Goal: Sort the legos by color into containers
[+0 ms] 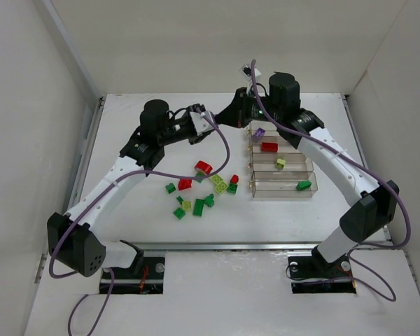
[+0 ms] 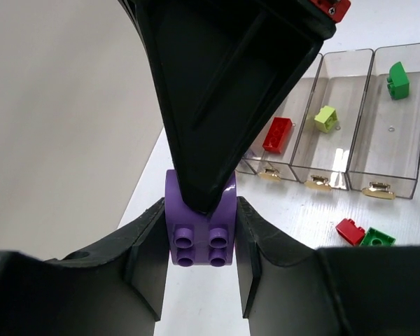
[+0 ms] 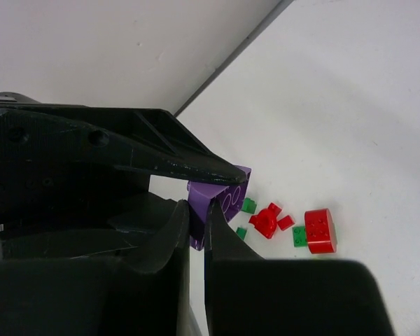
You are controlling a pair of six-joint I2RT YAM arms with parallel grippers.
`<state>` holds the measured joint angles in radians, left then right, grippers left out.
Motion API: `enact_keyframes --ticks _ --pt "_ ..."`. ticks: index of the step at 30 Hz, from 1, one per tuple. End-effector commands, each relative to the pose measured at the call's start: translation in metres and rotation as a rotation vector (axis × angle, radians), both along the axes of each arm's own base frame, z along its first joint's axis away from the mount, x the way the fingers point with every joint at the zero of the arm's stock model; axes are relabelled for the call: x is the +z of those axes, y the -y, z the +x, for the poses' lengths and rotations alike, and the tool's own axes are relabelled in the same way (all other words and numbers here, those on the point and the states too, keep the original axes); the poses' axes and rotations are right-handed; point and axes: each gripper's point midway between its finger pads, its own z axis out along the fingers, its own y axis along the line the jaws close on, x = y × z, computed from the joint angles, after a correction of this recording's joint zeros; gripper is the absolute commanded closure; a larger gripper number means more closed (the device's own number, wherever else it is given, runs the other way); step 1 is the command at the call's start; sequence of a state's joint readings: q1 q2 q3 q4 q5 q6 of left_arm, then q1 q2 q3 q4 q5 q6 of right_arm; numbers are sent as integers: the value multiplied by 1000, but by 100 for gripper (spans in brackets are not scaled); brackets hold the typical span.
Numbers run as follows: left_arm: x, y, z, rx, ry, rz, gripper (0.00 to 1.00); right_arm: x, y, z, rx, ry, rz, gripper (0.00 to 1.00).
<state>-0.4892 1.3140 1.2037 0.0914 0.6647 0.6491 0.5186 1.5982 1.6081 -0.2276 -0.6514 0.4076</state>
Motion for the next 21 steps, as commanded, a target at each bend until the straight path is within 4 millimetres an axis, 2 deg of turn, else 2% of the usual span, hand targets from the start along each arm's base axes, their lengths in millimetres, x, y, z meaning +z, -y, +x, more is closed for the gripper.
enact_keyframes --ticks 1,2,3,4,10,11,13,14,16,19,20,21 --pt "23 10 -13 -69 58 -51 100 31 -12 -13 75 104 51 100" --pt "23 9 -11 -58 58 -50 100 31 -12 -13 75 104 51 100" --pt "21 9 -11 -58 58 -50 93 31 -12 -11 60 105 49 100" --pt "21 9 -11 -58 58 -50 93 26 -11 -9 51 98 43 100" --pt "21 8 -9 -49 59 -49 93 31 -7 -10 53 105 49 100" --pt "21 8 -9 -49 59 -49 87 31 -7 -10 53 105 49 100" --pt "23 9 -9 -49 67 -53 62 27 -4 -6 43 98 44 100" --pt "23 9 -9 -49 67 -53 52 26 -3 -4 31 98 42 100" --pt "23 9 -9 -49 67 -53 37 26 -3 -2 17 100 40 100" --pt "25 9 -9 -49 75 -58 9 22 5 8 -24 85 35 100" --pt "25 9 -9 -49 75 -58 0 14 4 11 -35 56 30 100" --pt "21 9 -5 -37 68 -52 0 14 13 19 -62 48 33 100"
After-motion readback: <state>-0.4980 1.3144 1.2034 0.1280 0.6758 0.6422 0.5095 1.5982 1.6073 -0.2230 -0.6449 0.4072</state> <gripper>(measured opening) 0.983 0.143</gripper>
